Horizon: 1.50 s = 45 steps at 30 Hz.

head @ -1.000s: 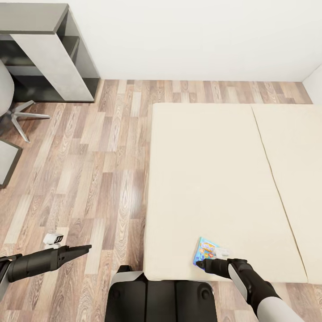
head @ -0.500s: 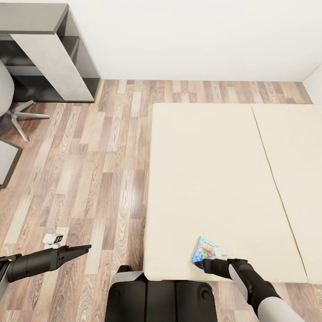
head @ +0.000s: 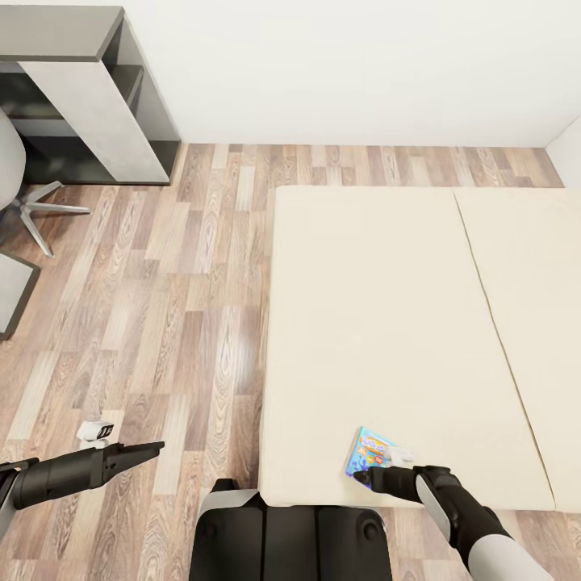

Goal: Put all the toys in the child's room - the three board games (two on the bed and one on the table), the two jigsaw puzzles on the table, and the tennis ball on the table - inside the toy box on the table in the child's room.

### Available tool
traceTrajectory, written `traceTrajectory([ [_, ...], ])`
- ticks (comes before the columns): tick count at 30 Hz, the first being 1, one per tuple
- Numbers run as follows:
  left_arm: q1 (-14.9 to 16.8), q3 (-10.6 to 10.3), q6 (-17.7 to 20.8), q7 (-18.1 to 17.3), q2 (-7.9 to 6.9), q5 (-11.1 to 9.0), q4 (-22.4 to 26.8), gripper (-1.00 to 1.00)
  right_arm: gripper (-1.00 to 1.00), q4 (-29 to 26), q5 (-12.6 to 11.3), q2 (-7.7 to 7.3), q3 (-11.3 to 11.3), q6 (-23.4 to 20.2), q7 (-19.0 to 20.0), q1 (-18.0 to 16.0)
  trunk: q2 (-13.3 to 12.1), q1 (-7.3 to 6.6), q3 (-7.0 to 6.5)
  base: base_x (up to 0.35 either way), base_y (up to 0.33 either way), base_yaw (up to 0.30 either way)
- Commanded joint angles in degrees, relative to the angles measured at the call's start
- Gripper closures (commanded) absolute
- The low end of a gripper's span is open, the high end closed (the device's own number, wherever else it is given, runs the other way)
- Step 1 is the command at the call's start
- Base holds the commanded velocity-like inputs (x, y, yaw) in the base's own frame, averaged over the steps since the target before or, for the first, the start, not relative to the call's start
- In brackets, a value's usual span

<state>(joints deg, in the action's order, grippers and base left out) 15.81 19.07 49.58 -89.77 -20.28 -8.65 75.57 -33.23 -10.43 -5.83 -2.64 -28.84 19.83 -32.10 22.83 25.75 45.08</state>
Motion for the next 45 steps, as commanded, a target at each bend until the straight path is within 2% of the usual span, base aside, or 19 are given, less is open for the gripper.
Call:
traceTrajectory([
  [1, 0.0, 0.0, 0.6, -0.2, -0.01, 0.0, 0.0, -1.00, -1.00, -0.1, -0.5, -0.10, -0.3, -0.8, -0.1, -0.1, 0.1, 0.03, 0.06, 0.000, 0.000, 0.000],
  [36, 0.0, 0.1, 0.6, -0.2, -0.10, 0.0, 0.0, -1.00, -1.00, -0.1, -0.6, -0.49, 0.1, -5.5, -0.6, -4.8, 0.1, 0.03, 0.06, 0.000, 0.000, 0.000],
  [45, 0.0, 0.1, 0.6, -0.2, -0.11, 0.0, 0.0, -1.00, -1.00, -0.1, -0.6, 0.10, 0.1, -5.6, -1.0, -5.1, 0.1, 0.03, 0.06, 0.000, 0.000, 0.000],
])
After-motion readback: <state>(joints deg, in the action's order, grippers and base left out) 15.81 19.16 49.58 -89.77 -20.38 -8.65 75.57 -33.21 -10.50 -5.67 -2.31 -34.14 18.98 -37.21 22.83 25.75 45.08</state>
